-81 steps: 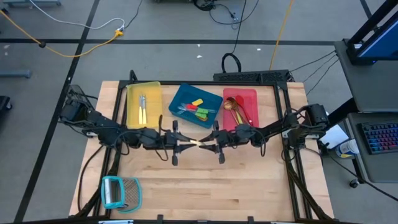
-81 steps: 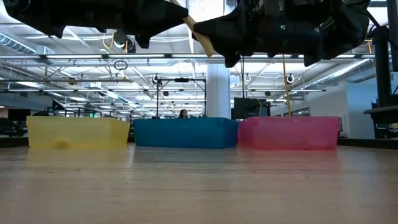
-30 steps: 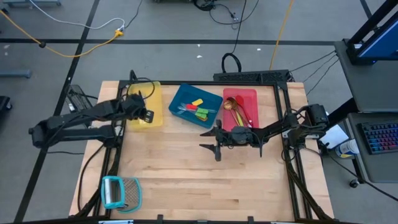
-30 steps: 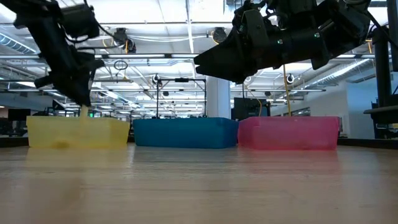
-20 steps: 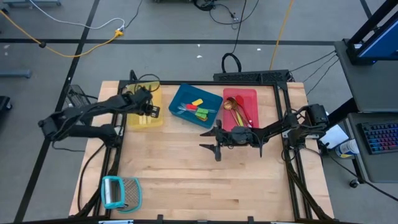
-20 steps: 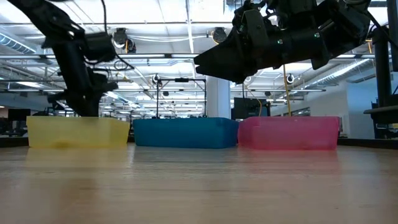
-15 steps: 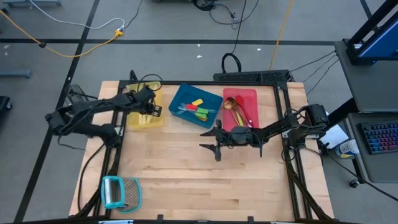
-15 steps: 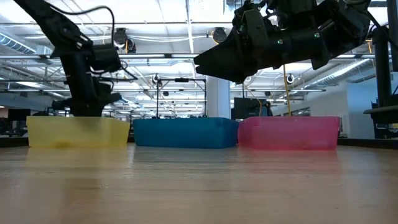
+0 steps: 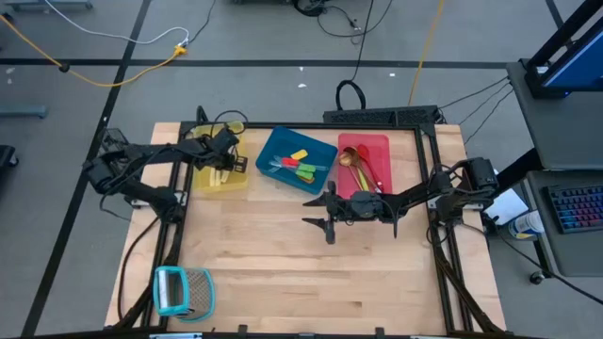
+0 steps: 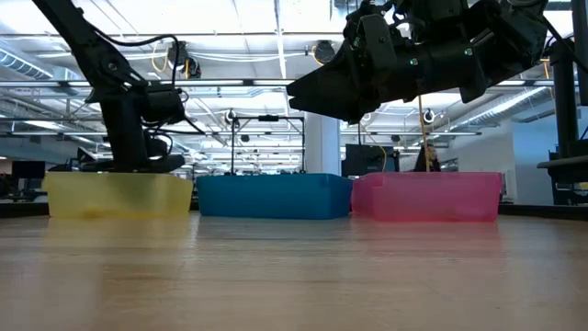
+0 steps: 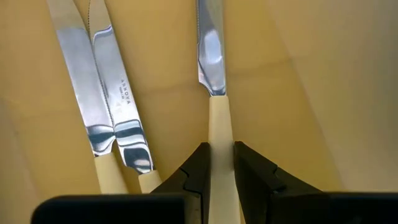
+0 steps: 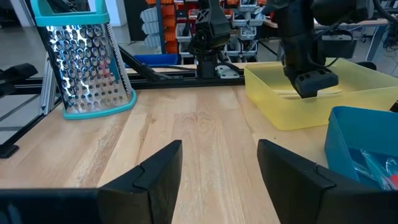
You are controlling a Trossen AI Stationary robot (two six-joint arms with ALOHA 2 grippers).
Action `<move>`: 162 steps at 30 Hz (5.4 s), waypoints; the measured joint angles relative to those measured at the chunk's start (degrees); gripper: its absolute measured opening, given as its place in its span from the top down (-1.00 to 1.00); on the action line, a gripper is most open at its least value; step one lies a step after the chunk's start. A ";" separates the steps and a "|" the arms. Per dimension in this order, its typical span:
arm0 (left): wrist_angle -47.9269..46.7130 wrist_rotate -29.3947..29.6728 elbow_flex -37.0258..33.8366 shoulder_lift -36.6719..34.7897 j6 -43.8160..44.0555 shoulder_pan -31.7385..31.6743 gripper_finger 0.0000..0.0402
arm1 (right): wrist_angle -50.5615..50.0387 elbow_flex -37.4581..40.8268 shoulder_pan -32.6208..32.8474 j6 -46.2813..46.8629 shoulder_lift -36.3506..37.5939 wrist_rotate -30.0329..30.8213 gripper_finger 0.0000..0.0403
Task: Pick & Place Kitchen Items
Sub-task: Put the light yellow knife into the yellow bin, then return to Home Position
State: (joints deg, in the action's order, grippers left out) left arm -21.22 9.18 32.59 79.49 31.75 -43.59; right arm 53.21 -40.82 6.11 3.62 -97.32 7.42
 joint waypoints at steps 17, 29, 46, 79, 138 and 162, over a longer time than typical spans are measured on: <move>1.54 0.30 -0.12 -0.07 -1.71 0.97 0.49 | -0.25 0.00 0.00 0.70 0.00 -0.01 0.00; 1.72 1.82 -0.12 -0.48 -4.39 3.48 0.33 | -0.37 0.00 0.74 1.70 0.00 0.00 0.00; 1.35 -0.82 -0.12 -22.69 -7.93 14.38 0.33 | -0.37 0.00 0.72 1.55 0.02 0.02 0.02; 10.80 3.37 -0.10 -43.84 -20.96 49.34 0.66 | -0.33 0.00 0.72 1.68 0.02 0.07 0.03; 18.61 5.30 -28.54 -79.24 -33.02 51.67 0.90 | -18.50 32.63 -0.79 -10.80 61.00 1.97 1.00; 18.95 5.74 -30.11 -79.20 -32.79 51.67 0.98 | -50.92 32.63 -3.56 -6.07 87.71 1.81 1.00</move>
State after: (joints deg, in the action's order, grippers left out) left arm -2.27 14.92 2.48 0.30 -1.04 8.08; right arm 2.29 -8.19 2.55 -2.45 -9.61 9.23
